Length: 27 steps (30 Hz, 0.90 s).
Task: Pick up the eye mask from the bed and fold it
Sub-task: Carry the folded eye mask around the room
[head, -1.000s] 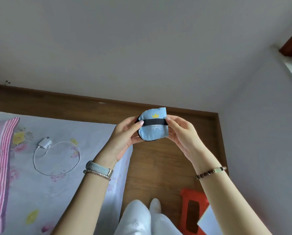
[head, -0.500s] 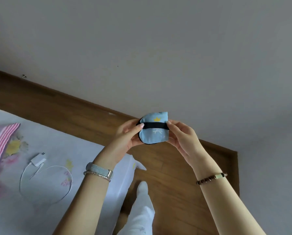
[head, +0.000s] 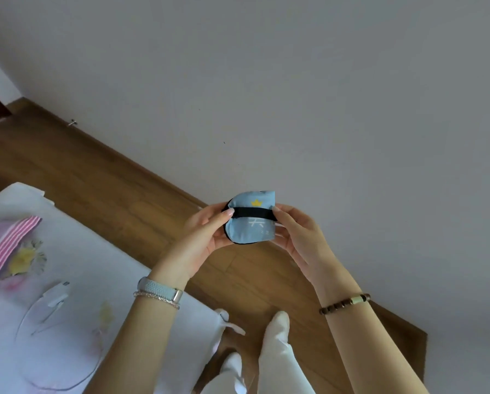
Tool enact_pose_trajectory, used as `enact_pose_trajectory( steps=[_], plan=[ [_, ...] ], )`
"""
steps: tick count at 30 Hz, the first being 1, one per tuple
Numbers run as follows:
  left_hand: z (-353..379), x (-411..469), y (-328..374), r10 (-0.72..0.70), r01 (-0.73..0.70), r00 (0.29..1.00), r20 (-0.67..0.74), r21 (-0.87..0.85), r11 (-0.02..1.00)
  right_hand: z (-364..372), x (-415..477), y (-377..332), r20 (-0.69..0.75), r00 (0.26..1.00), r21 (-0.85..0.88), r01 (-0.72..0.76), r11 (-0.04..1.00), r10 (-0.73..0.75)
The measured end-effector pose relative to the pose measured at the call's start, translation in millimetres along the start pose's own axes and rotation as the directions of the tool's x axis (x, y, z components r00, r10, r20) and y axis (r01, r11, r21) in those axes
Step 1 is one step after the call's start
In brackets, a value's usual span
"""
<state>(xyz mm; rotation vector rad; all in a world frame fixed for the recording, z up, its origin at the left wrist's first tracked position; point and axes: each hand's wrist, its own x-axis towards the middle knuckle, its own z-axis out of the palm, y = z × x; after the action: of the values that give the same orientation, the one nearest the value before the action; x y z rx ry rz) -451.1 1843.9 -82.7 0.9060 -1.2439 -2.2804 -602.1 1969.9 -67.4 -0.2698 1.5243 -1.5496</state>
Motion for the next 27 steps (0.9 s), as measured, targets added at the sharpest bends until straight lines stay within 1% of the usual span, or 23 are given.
enact_pose_trajectory(
  steps=[4,7,11,16,20,25,27],
  plan=[
    [-3,46,13,0.026,-0.031,0.995,-0.092,-0.058,0.998,6,65,-25,0.093,0.996,-0.044,-0.010,0.999,0.014],
    [-1,81,24,0.068,-0.081,0.986,-0.155,-0.080,0.994,10,115,-44,0.160,0.987,-0.088,-0.018,0.996,0.032],
    [-3,123,38,0.143,-0.175,0.948,-0.286,-0.091,0.980,22,179,-72,0.266,0.961,-0.166,-0.035,0.985,0.079],
    [-21,153,52,0.188,-0.295,0.846,-0.499,-0.144,0.945,64,243,-95,0.437,0.888,-0.269,-0.023,0.963,0.143],
    [-45,155,64,0.196,-0.335,0.741,-0.642,-0.100,0.937,109,275,-93,0.542,0.813,-0.333,-0.026,0.943,0.214],
    [-95,160,90,0.185,-0.392,0.624,-0.760,-0.100,0.915,184,309,-85,0.633,0.717,-0.387,-0.035,0.921,0.293],
    [-121,164,103,0.188,-0.420,0.592,-0.784,-0.101,0.902,219,324,-81,0.658,0.685,-0.404,-0.030,0.914,0.313]
  ],
)
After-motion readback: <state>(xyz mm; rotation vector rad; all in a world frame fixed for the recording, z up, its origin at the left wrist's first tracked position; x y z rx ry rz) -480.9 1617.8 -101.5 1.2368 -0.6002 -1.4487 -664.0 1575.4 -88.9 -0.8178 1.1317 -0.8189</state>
